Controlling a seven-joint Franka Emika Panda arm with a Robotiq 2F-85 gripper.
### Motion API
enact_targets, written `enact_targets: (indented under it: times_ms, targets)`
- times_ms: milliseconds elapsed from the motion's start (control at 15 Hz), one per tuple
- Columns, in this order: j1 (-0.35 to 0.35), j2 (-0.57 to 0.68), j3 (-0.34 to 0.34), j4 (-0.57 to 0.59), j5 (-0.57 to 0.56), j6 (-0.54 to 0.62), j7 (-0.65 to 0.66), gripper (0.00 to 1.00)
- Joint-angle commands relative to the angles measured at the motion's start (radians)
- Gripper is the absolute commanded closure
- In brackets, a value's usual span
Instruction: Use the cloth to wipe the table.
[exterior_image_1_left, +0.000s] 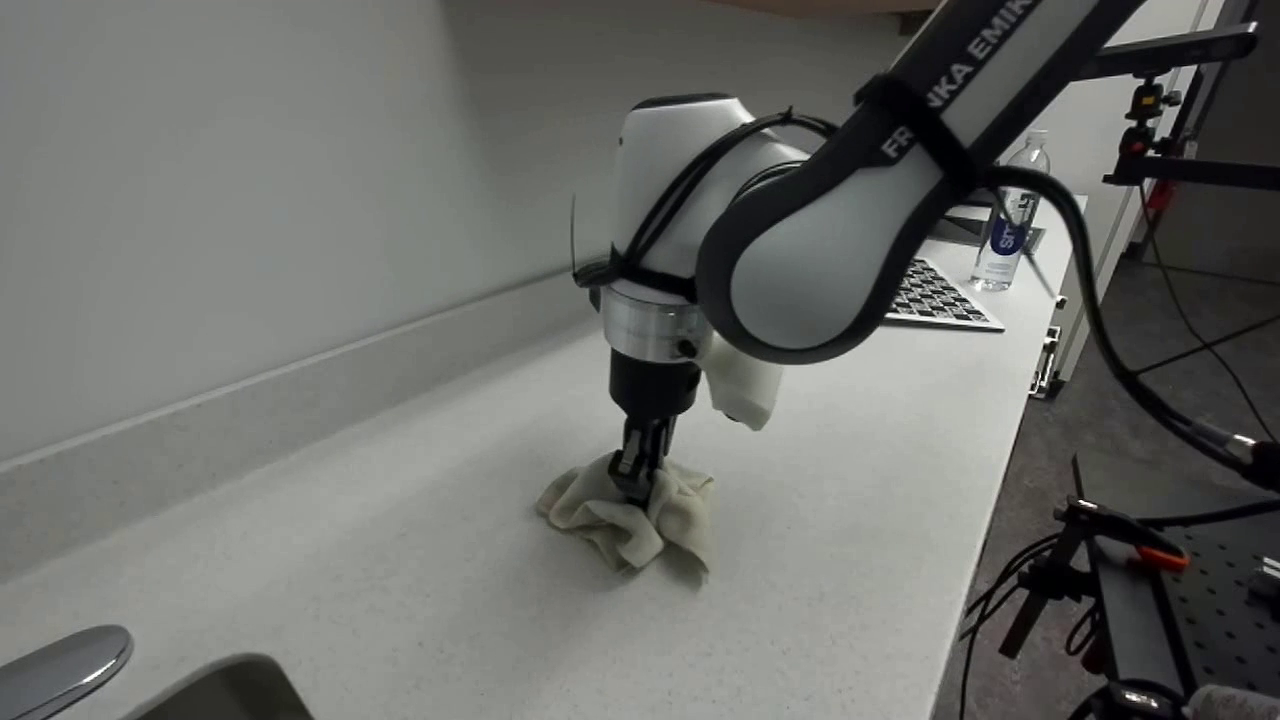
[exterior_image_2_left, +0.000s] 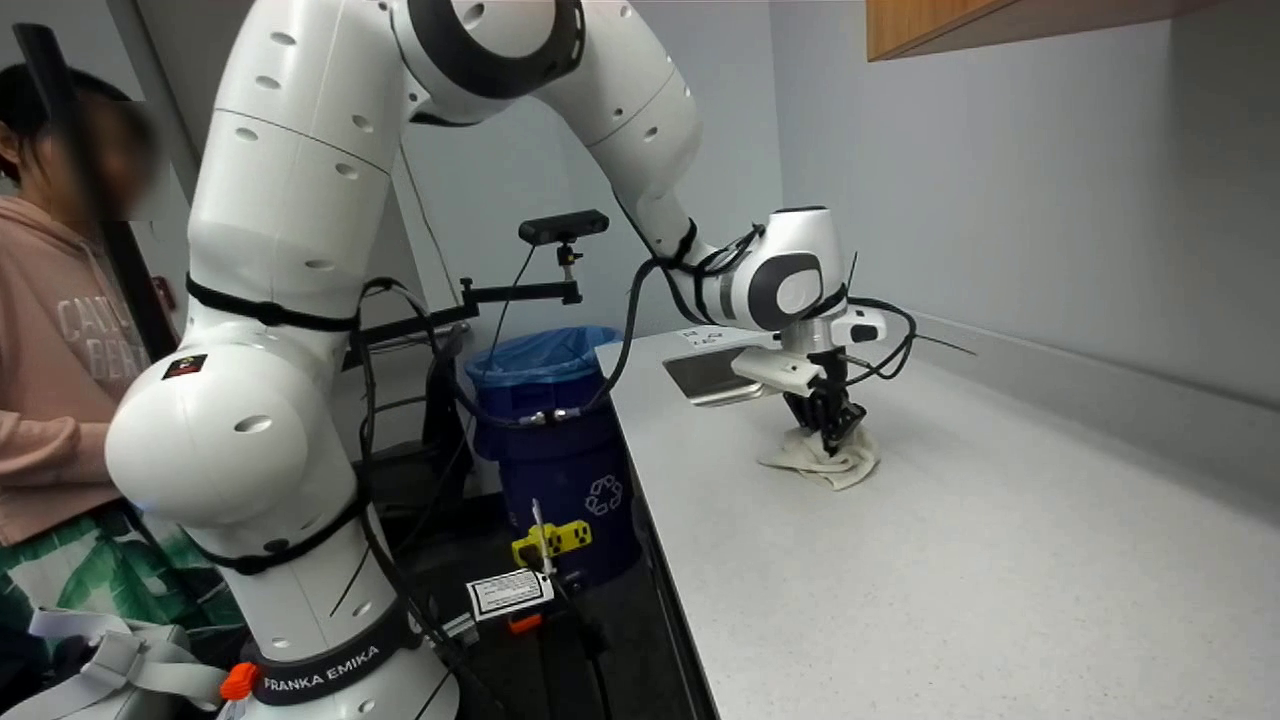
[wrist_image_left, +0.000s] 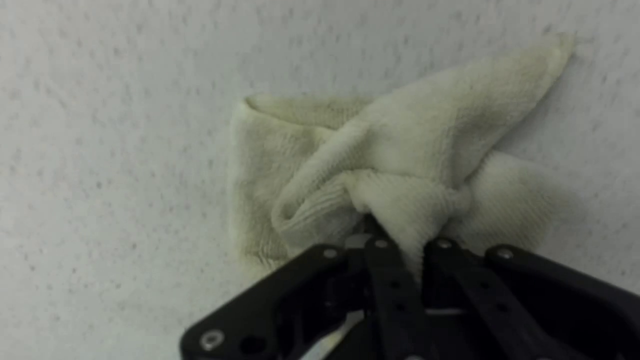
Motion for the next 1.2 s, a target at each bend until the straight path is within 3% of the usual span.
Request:
enact_targets:
  times_ms: [0, 267, 533, 600, 733, 1133]
  targets:
    - [-0.053, -0.172, 0.036, -0.228, 0.069, -0.030, -0.052, 0.97]
    - [-0.089, -0.305, 0.008, -0.375, 0.095, -0.008, -0.049, 0.97]
    - [-0.130, -0.400, -0.020, -0.439, 0.096, 0.025, -0.074, 0.97]
    - [-0.138, -0.417, -0.021, -0.446, 0.108, 0.027, -0.088, 0.65]
    - [-0.150, -0.445, -0.018, -0.452, 0.144, 0.022, -0.138, 0.57]
    - [-0.145, -0.534, -0.023, -0.454, 0.272, -0.014, -0.293, 0.12]
